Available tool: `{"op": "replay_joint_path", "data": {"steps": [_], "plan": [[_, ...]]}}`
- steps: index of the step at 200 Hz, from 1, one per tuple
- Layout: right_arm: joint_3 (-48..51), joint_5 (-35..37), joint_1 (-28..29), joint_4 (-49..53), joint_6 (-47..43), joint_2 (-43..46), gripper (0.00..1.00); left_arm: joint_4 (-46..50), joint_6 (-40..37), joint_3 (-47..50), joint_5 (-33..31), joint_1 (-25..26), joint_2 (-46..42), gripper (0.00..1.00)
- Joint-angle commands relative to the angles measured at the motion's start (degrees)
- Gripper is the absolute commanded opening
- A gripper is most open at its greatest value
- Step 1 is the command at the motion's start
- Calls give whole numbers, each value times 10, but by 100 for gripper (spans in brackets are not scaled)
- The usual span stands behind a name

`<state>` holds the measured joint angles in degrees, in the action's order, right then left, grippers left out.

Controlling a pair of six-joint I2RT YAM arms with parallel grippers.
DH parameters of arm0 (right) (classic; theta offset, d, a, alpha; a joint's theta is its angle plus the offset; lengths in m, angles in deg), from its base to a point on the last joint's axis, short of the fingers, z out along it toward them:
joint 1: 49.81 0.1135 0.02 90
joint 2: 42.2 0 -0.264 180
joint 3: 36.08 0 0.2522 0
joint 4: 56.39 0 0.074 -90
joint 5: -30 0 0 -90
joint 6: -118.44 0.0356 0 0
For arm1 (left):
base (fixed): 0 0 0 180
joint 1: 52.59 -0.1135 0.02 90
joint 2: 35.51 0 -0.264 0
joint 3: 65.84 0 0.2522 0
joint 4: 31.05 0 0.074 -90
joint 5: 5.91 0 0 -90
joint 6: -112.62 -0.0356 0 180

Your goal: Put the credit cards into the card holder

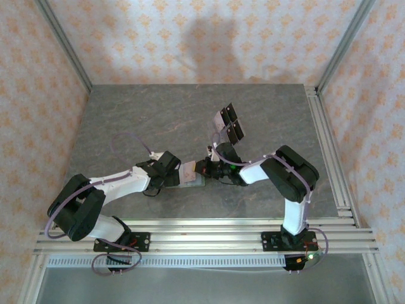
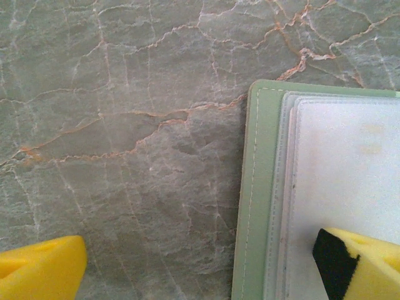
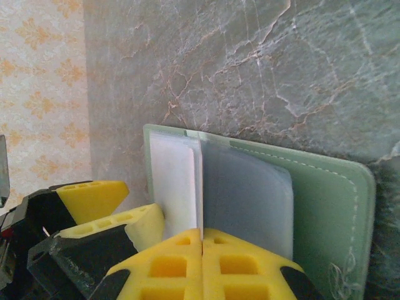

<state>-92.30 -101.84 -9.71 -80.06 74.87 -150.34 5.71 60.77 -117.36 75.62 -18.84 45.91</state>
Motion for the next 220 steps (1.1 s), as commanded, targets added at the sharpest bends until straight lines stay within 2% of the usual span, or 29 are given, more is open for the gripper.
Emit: {"op": "replay_joint_path", "data": {"steps": [1,122,220], "plan": [[16,-15,3,-43,14,-9,0,32,10,15,-19,3,4,96],[40,-28,3,-174,91,-40,0,39,18,20,-23,5,-2,96],[32,-30,3,-123,74,-48,0,40,18,19,-23,5,-4,96]]}}
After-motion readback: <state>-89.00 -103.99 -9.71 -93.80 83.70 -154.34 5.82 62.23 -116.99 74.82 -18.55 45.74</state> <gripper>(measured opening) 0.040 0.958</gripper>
